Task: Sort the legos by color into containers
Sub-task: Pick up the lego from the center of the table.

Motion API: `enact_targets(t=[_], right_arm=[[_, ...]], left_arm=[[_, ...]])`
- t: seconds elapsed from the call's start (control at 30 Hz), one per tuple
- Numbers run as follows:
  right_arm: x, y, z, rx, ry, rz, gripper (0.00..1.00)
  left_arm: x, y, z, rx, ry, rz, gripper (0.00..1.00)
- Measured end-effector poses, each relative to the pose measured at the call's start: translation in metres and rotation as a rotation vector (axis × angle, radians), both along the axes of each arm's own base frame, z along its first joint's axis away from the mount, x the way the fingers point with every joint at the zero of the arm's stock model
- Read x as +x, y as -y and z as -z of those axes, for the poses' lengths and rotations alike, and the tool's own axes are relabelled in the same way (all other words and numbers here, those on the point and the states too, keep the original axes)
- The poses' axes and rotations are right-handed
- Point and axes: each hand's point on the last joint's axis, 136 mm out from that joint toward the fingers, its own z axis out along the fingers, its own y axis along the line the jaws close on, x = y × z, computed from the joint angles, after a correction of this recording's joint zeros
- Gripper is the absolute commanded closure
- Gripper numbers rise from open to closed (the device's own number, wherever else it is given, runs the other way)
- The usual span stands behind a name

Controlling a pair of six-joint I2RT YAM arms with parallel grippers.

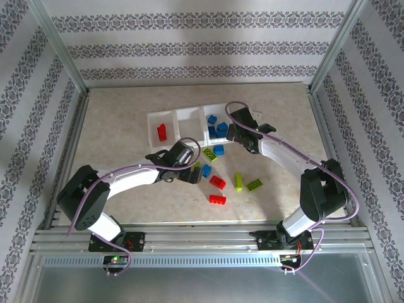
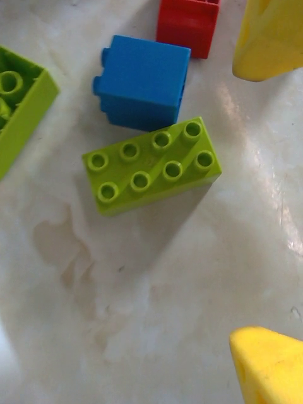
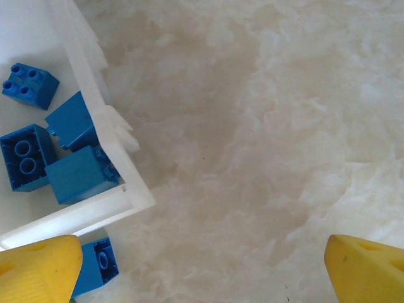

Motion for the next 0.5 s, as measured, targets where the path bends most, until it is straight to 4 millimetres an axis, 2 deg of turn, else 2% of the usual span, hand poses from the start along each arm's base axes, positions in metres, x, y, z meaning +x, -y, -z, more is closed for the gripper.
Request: enact_targets(t=[0.33, 0.5], right_arm=[[-0.001, 0.008, -0.004, 0.003, 0.021, 0.047, 0.02], [-0.003, 0.011, -0.005, 0.005, 0.028, 0.065, 0.02]], left_arm=[[0.001, 0.011, 0.015, 0.028, -0.038, 0.020, 0.00], [0.005, 0.022, 0.021, 0.038, -0.047, 0.036, 0.02]])
